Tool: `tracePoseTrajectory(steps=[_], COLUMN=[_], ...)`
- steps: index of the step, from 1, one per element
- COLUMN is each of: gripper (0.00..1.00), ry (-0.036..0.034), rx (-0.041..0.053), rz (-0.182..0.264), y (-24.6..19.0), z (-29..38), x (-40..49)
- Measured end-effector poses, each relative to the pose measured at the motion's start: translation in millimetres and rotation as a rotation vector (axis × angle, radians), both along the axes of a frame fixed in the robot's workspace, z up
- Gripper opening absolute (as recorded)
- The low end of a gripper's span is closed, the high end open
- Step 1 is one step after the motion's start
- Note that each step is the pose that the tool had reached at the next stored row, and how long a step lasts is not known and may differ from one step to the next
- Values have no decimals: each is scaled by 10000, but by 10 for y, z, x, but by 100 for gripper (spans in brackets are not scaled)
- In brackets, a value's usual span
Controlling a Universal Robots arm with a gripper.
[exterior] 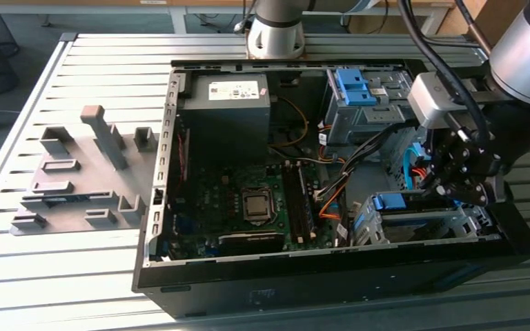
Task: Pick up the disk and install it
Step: 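Insert the first disk wire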
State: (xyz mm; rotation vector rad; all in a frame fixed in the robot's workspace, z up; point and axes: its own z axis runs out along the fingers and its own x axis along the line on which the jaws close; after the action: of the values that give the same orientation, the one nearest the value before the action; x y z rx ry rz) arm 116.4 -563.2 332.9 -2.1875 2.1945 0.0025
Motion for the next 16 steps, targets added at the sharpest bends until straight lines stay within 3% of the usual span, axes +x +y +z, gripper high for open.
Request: tracePoseTrajectory(steps=[12,14,16], gripper=[16,16,17], ry=[0,0,0], rx=[54,84,66], rz=[-3,-3,-3], y=[-2,-1,-1], z=[-60,-41,33], x=[0,0,0])
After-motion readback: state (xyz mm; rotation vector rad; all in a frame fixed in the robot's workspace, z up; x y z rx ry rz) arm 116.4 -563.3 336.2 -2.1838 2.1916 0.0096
